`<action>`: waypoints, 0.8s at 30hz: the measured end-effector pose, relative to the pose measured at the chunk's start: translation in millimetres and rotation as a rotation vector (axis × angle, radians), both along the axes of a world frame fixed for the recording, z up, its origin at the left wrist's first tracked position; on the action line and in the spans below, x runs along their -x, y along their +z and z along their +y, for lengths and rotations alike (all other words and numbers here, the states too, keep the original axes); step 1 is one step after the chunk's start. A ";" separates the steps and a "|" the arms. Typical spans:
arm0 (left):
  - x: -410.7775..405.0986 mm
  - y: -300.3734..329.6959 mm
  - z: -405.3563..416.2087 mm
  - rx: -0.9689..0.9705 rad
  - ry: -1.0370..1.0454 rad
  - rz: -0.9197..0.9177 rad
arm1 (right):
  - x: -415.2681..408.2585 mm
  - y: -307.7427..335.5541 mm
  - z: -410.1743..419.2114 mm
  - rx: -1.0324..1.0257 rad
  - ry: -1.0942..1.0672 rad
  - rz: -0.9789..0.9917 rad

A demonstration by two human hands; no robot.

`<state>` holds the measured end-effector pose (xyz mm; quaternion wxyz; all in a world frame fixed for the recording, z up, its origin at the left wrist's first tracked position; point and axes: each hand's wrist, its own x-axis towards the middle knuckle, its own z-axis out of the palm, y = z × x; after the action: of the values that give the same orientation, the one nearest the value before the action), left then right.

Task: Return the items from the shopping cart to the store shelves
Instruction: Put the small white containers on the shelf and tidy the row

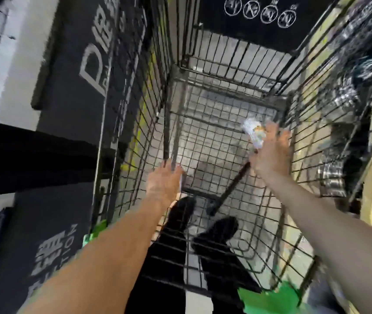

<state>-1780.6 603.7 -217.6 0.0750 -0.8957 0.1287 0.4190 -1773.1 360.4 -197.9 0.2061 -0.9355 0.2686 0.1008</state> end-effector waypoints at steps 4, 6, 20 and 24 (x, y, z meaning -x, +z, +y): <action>-5.2 -20.2 1.9 -0.040 -0.159 0.020 | -5.6 -47.8 -16.0 -0.001 -0.107 0.055; -12.5 -25.3 -2.6 0.020 -0.073 -0.021 | -6.1 -66.8 -20.8 0.004 -0.115 0.077; -52.3 62.6 -38.0 1.011 0.915 0.040 | 35.6 39.4 36.2 -0.598 -0.537 -0.477; -43.9 130.7 -60.3 1.246 0.817 0.114 | 77.7 132.3 56.3 -0.613 -0.725 -0.740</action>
<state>-1736.6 543.4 -87.0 -0.6147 -0.7258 0.0029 0.3087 -1850.9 416.7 -65.6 0.5677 -0.6550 0.4396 -0.2355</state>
